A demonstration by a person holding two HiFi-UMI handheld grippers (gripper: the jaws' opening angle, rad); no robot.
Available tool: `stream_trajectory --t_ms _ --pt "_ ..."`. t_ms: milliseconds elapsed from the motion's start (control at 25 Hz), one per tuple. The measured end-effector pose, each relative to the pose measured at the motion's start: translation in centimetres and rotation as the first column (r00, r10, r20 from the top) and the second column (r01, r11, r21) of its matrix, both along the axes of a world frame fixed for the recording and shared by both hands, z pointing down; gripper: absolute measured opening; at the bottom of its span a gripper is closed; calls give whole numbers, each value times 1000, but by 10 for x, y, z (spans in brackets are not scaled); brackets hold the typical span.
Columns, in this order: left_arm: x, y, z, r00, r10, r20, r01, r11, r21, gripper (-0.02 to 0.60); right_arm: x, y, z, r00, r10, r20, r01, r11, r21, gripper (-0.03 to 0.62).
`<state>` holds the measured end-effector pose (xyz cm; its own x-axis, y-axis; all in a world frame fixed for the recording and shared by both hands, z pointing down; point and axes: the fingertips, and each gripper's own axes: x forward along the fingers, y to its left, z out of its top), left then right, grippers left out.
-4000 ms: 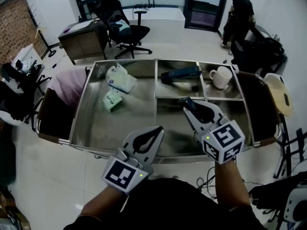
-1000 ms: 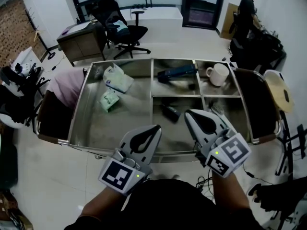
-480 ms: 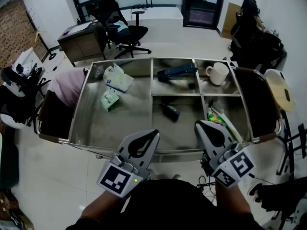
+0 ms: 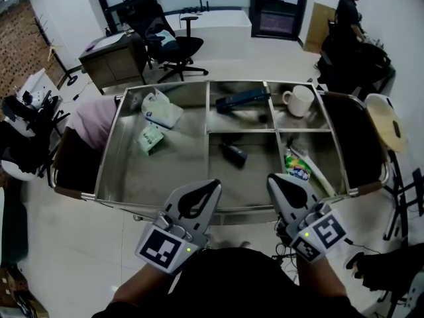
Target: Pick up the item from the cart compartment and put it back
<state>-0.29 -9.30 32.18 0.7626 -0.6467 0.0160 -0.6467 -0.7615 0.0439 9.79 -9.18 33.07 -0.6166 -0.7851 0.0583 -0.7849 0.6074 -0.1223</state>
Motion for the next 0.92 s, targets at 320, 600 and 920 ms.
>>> stream_trajectory --t_ms 320,600,920 --pt "1 -1 0 1000 1 1 -1 1000 -1 0 -1 -1 0 1000 -1 5 1 1000 0 11" --pt "1 -3 -1 1000 -1 2 1 1000 1 0 0 -2 0 1000 1 4 -1 1000 -6 11" --pt "2 -4 -1 1000 2 0 -2 1000 6 0 -1 -3 0 1000 1 6 -1 1000 -9 11"
